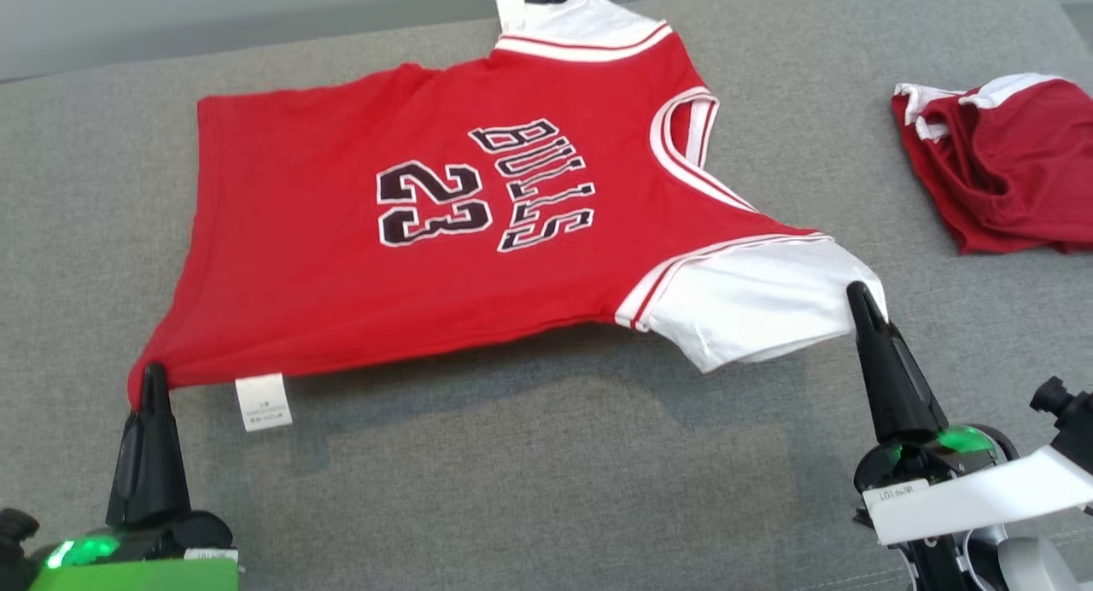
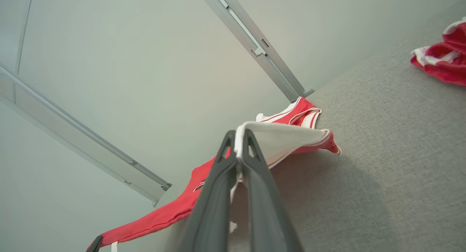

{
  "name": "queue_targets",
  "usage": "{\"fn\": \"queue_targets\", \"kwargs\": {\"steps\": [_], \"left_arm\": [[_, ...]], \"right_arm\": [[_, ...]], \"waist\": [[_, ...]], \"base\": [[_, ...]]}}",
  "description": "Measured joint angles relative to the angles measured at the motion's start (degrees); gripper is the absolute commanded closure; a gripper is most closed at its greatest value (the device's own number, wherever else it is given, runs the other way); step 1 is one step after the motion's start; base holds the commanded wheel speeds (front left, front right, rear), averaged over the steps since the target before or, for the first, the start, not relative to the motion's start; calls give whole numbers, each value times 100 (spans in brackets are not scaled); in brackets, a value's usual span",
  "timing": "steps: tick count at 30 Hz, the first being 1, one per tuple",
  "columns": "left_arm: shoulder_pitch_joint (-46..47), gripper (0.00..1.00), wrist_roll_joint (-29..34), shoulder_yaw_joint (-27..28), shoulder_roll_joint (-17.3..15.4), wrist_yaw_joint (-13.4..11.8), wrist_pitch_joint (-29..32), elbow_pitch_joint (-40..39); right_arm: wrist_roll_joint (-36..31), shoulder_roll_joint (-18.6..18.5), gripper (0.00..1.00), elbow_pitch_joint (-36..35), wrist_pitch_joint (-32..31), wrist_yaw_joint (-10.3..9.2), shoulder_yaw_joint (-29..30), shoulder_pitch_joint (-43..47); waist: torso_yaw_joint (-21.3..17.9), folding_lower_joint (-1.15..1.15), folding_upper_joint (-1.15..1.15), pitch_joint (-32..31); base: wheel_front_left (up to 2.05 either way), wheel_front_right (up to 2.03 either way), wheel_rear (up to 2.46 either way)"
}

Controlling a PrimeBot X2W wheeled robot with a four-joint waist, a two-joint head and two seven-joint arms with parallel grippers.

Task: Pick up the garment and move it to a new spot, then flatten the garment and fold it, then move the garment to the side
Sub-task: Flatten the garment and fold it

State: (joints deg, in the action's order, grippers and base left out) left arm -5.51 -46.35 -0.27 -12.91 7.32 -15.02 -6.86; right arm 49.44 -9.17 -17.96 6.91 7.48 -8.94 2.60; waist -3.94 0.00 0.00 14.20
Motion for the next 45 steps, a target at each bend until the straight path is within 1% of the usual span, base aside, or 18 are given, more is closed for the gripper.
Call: {"fn": "queue_targets", "kwargs": {"steps": [2,4,11,15,20,25,27,30,36,45], "left_arm": [[-211,100,0,42,124,0,0,-153],[-387,100,43,46,174,1,-1,-320],[-1015,100,130,43,177,1,1,-746],[-1095,100,103,4,177,-11,88,-673],[-988,100,-21,-180,278,-11,187,-234],[-759,100,-93,-283,376,-11,194,256],[-624,100,-99,-324,427,-11,193,407],[-289,100,-282,-310,521,-20,210,664],[585,100,-421,-299,579,-34,293,1497],[1939,100,-398,-246,625,-32,168,2925]], "right_arm": [[26,18,100,-102,3,0,4,165],[36,15,100,-181,4,0,41,310],[29,-8,100,-411,-87,0,204,671],[35,9,100,-356,-249,0,216,725],[103,133,100,126,-333,0,165,686],[121,182,100,682,-369,0,73,486],[97,209,100,869,-314,0,52,364],[89,269,100,1148,-180,0,75,113],[94,347,100,1872,4,0,74,-641],[79,425,100,3277,133,0,-9,-2113]], "waist": [[-26,0,0,-130],[-48,0,0,-233],[-47,0,0,-469],[22,0,0,-528],[78,0,0,-597],[113,0,0,-603],[127,0,0,-586],[169,0,0,-544],[243,0,0,-397],[314,0,0,-59]], "base": [[0,0,0],[0,0,0],[0,0,0],[0,0,0],[0,0,0],[0,0,0],[0,0,0],[0,0,0],[0,0,0],[0,0,0]]}}
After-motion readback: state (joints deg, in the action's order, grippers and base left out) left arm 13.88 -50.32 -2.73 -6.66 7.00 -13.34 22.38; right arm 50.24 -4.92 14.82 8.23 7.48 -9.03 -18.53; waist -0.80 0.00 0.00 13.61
